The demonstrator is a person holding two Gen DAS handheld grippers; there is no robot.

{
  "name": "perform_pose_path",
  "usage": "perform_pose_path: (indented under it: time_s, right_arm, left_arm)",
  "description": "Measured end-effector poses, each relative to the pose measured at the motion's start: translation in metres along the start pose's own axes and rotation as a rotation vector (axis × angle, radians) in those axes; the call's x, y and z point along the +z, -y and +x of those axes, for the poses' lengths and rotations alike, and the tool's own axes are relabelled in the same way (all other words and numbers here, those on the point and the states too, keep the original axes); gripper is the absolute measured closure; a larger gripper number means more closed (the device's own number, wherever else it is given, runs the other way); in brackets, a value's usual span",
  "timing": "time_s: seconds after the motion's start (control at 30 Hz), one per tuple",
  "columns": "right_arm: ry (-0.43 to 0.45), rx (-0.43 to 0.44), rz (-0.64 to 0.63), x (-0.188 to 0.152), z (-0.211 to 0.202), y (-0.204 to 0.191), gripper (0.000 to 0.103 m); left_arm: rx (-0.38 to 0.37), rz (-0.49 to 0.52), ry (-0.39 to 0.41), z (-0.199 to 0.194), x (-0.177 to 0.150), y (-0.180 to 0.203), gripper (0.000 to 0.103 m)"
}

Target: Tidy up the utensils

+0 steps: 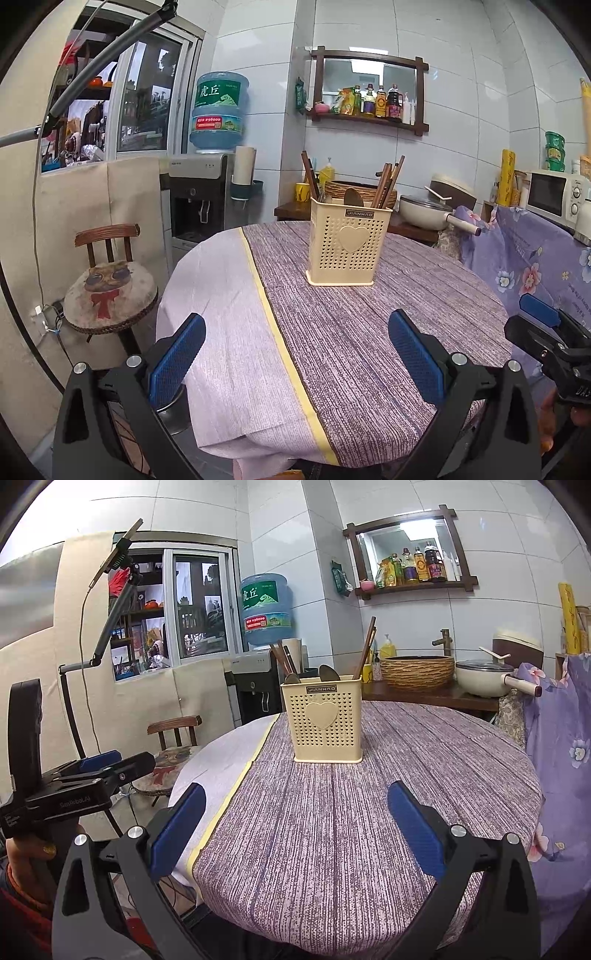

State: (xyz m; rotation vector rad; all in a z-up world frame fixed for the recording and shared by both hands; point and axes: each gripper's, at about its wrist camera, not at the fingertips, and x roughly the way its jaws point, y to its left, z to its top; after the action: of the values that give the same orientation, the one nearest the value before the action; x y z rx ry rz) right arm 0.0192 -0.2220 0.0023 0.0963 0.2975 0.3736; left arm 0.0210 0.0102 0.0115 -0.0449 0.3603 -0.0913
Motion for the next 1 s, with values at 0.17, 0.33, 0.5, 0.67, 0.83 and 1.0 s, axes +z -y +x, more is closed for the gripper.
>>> perform_pose_path:
  time_s: [0.17,0.33,0.5,0.67,0.83,1.0]
  right_arm:
    - [-0.005,0.001,0.002,-0.0013,0.0009,-0.0004,0.006]
    - [-0.01,0.002,0.004,-0.0015,0.0018,0.0002,0.006]
    - [-0.011,0.003,0.002,-0.0014,0.0024,-0.0005,0.006]
    - [-0.013,0.004,0.004,-0.0014,0.003,-0.0003,0.006]
    - [-0.014,0.004,0.002,-0.0013,0.003,-0.0002,0.006]
    - [-0.017,0.005,0.004,-0.002,0.0036,0.0006,0.006]
  left_arm:
    - [0.005,0.005,-0.003,0.0001,-0.0006,-0.0001,0.005]
    - [0.004,0.011,-0.007,0.0015,-0.0016,0.0008,0.005]
    - [0.005,0.01,-0.006,0.0017,-0.0019,0.0005,0.005]
    - [0.003,0.011,-0.005,0.0018,-0.003,0.0004,0.005]
    - [0.004,0.017,-0.005,0.0021,-0.0048,0.001,0.005]
    - [0.006,0.012,-0.006,0.0019,-0.0046,0.0014,0.005]
